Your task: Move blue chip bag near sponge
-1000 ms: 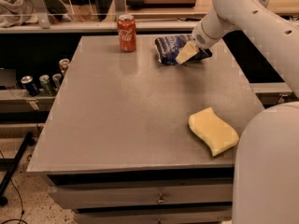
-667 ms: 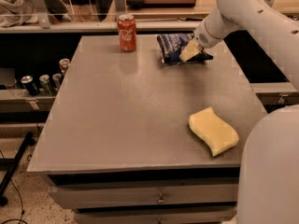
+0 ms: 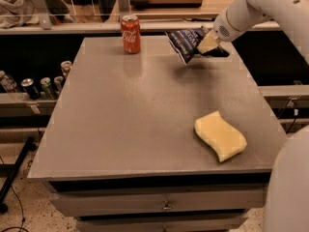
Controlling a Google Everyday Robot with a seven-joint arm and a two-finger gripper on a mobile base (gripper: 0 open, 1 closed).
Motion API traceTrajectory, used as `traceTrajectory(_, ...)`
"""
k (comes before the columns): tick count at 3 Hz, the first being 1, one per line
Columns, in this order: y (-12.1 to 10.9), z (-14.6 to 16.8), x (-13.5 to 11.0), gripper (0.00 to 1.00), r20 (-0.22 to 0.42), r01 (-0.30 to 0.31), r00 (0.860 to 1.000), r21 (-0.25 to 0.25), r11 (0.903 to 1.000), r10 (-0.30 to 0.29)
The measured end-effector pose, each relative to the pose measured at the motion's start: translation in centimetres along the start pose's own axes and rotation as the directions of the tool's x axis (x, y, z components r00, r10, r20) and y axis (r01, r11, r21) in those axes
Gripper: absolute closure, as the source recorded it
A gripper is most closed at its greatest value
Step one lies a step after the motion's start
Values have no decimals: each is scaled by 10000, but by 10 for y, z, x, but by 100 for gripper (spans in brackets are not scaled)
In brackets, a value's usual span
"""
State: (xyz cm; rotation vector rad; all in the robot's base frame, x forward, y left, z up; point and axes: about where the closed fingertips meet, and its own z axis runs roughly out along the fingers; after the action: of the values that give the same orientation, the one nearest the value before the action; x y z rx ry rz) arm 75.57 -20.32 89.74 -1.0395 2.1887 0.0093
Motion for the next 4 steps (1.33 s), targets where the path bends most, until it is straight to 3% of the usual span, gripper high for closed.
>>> traceTrajectory(1,-3,-26,-8,100,246,466,9986,84,9989,-468)
traceTrajectory(2,13,-52,-15,100,321,1264,9915,-156,9919,-1259)
traceTrajectory(3,37,-81,-10,100,115,1856,9826,-522,9812,-1853)
traceTrajectory(4,68,-103,6,100,-254,2034,9779,-1177,9720,-2078)
